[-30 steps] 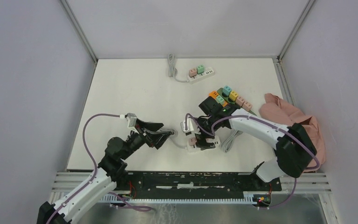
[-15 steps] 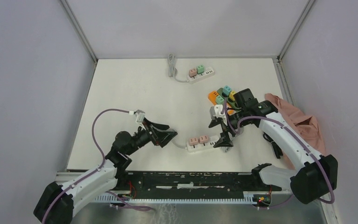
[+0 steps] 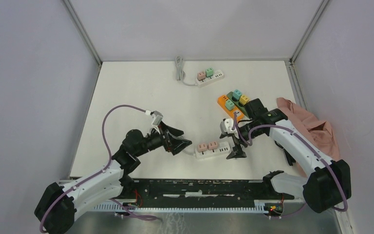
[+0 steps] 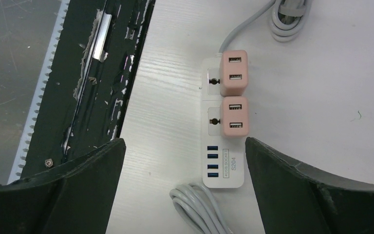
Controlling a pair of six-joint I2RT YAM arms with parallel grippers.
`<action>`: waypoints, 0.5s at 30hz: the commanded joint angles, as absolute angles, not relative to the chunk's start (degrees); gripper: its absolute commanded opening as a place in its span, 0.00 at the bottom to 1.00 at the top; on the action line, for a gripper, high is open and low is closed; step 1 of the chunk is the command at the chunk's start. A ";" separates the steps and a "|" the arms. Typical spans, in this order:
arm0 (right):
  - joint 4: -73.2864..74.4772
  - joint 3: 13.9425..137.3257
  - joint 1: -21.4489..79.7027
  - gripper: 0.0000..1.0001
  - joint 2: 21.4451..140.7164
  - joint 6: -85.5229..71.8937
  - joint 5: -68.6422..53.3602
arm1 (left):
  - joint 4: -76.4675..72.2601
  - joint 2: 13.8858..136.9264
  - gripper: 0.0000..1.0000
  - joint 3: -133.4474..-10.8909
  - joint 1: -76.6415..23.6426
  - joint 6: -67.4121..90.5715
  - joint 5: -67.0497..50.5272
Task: Pull the plug off the socket
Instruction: Remove the plug from the socket.
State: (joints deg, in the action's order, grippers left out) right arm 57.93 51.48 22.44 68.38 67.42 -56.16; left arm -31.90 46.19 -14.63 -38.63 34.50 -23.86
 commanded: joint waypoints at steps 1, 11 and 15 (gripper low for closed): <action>57.72 50.96 21.44 1.00 67.35 70.24 -56.06 | -28.42 42.41 0.96 -16.86 -41.52 23.58 -20.84; 58.34 51.01 21.08 1.00 69.54 72.54 -54.39 | -33.06 42.62 0.98 -16.09 -43.90 23.72 -20.18; 59.20 51.37 21.11 1.00 69.94 73.33 -53.97 | -30.86 42.18 0.99 -15.94 -43.94 22.81 -17.20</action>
